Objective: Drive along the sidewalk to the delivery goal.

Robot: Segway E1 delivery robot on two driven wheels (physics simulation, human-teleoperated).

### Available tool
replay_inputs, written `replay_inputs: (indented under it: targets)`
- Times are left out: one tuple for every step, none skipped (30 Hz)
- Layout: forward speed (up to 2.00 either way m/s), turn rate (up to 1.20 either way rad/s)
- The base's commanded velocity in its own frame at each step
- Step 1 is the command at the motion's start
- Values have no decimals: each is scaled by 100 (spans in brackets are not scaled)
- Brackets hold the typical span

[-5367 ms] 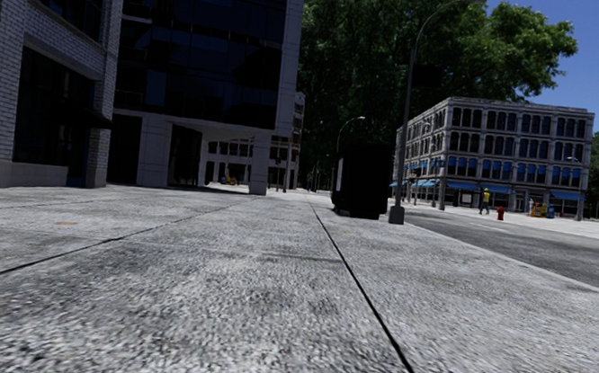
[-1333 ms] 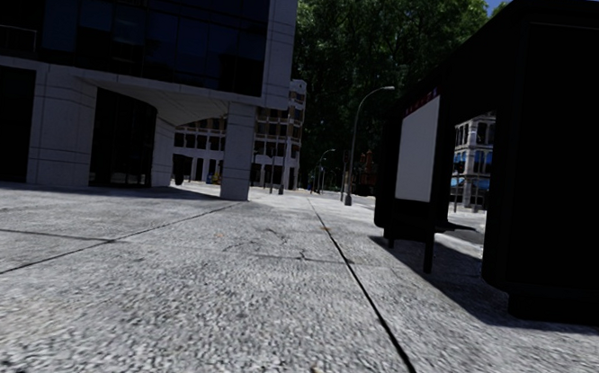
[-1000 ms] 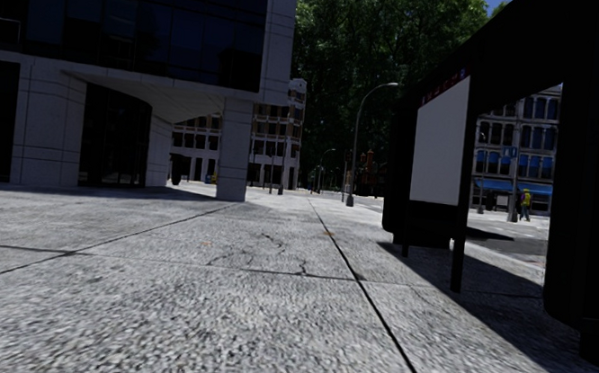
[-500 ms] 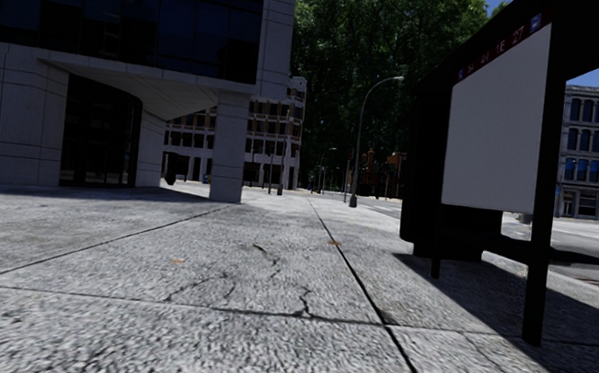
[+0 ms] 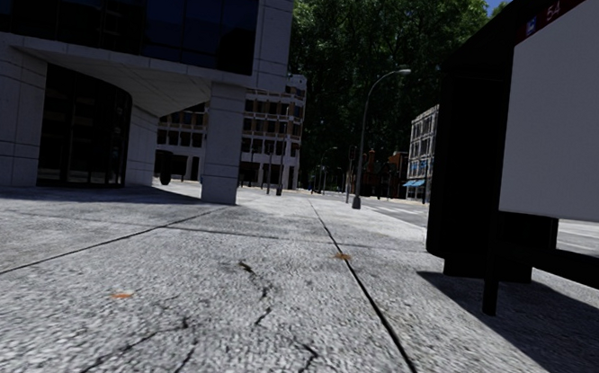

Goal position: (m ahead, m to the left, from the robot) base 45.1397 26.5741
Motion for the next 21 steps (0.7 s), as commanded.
replay_inputs:
  targets:
    - [200, 0]
    - [200, 0]
    - [200, 0]
    - [200, 0]
    - [200, 0]
    - [200, 0]
    - [200, 0]
    - [200, 0]
    - [200, 0]
    - [200, 0]
    - [200, 0]
    - [200, 0]
    - [200, 0]
    - [200, 0]
    - [200, 0]
    - [200, 0]
    - [200, 0]
    - [200, 0]
    - [200, 0]
    - [200, 0]
    - [200, 0]
